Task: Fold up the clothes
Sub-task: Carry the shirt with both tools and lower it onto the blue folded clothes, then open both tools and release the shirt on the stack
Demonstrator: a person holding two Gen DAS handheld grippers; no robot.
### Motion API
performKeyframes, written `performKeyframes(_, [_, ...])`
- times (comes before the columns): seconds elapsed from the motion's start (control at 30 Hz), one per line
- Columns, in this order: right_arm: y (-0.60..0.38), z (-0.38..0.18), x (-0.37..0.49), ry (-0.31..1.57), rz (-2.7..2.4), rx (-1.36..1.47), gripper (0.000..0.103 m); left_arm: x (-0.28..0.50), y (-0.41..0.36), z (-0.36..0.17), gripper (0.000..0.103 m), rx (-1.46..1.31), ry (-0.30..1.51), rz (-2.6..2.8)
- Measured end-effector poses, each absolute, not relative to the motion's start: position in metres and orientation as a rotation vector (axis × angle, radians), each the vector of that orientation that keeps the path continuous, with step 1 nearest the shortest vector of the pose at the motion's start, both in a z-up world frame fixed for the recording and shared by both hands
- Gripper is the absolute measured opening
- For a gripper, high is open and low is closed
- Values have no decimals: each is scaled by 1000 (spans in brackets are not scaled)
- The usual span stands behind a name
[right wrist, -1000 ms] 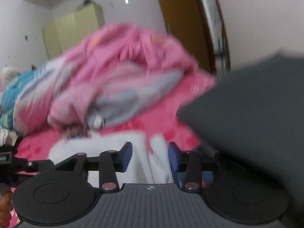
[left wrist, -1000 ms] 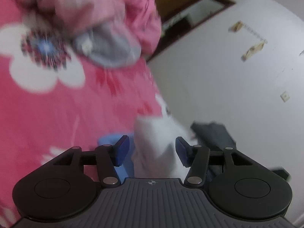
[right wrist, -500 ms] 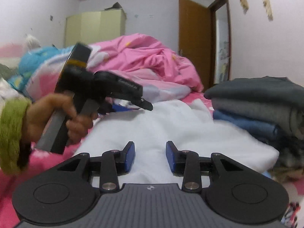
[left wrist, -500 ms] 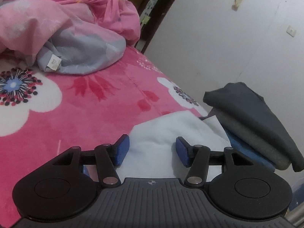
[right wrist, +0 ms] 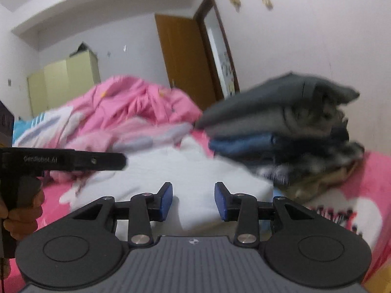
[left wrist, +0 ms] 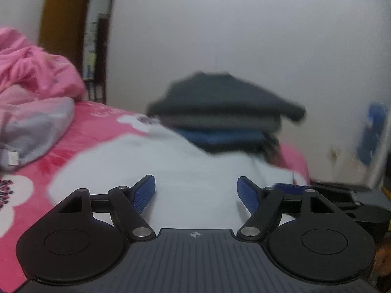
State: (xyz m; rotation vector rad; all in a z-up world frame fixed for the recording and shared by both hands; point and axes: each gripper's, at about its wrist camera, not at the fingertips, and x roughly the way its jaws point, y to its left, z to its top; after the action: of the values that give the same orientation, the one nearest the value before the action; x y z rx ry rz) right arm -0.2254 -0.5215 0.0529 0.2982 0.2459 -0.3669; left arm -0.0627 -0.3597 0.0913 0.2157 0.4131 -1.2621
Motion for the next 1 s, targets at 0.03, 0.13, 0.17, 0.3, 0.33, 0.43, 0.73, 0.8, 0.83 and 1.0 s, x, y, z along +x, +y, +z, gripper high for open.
performKeyframes(0.03, [-520,47,-225,263,-362,305,41,-66,-361,86,75,230,412,-1263])
performKeyframes(0.13, [-524,50,-229,287,-338,320,41,-65,-358,86,77,222,416,-1257])
performKeyframes(0.17, [-526,55,-231,284,-334,325,39,-65,-358,86,78,219,417,-1255])
performKeyframes(0.3, [-531,76,-238,208,-328,363,39,-64,-354,85,79,207,423,-1246])
performKeyframes(0.33, [-533,78,-237,199,-332,381,39,-63,-354,85,79,204,424,-1244])
performKeyframes(0.43, [-533,80,-238,214,-354,442,40,-69,-339,97,81,168,434,-1205])
performKeyframes(0.73, [-492,81,-296,245,-320,483,60,-132,-258,126,103,103,444,-1010])
performKeyframes(0.8, [-479,82,-303,290,-327,468,70,-142,-249,130,103,99,474,-933])
performKeyframes(0.83, [-471,83,-306,310,-335,456,75,-148,-244,132,103,97,489,-895])
performKeyframes(1.0, [-429,96,-321,347,-435,369,103,-157,-226,139,103,55,592,-729])
